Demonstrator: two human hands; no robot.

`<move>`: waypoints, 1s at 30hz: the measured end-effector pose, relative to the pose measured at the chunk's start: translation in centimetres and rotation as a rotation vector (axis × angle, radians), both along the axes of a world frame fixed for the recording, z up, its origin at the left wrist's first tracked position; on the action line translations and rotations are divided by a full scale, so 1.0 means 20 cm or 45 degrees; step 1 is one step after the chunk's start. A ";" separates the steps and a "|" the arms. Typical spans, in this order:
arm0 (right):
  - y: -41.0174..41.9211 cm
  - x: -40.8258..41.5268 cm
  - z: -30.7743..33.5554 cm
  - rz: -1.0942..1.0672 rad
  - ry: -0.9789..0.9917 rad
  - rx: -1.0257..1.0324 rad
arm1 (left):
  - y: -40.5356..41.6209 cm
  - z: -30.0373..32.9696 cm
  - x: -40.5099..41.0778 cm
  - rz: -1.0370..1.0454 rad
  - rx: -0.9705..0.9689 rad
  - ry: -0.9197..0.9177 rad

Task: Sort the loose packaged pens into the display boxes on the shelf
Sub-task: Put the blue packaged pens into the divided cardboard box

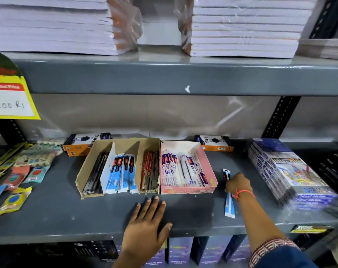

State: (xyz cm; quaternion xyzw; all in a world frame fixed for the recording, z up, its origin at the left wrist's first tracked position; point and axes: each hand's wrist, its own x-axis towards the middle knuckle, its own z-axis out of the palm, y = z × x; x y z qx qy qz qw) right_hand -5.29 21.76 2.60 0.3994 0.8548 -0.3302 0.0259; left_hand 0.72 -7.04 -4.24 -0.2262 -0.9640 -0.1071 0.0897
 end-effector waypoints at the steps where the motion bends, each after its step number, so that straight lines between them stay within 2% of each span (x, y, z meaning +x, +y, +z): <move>1: 0.01 0.00 0.00 0.002 -0.005 -0.032 | 0.00 0.00 0.00 -0.002 0.002 -0.006; 6: 0.02 0.01 0.01 0.072 -0.047 -0.084 | -0.01 0.00 0.00 -0.006 0.004 -0.022; 13: -0.02 0.04 0.00 0.140 0.023 -0.054 | -0.01 0.00 -0.01 -0.008 -0.014 -0.065; 21: -0.04 0.06 0.00 0.103 0.023 0.009 | 0.00 -0.01 -0.01 0.000 0.010 -0.017; 27: -0.12 0.06 0.02 0.071 -0.034 0.158 | -0.01 -0.02 -0.01 -0.019 -0.012 -0.007; 30: -0.08 0.03 0.02 0.084 0.018 0.094 | -0.01 -0.01 -0.01 -0.017 -0.019 0.001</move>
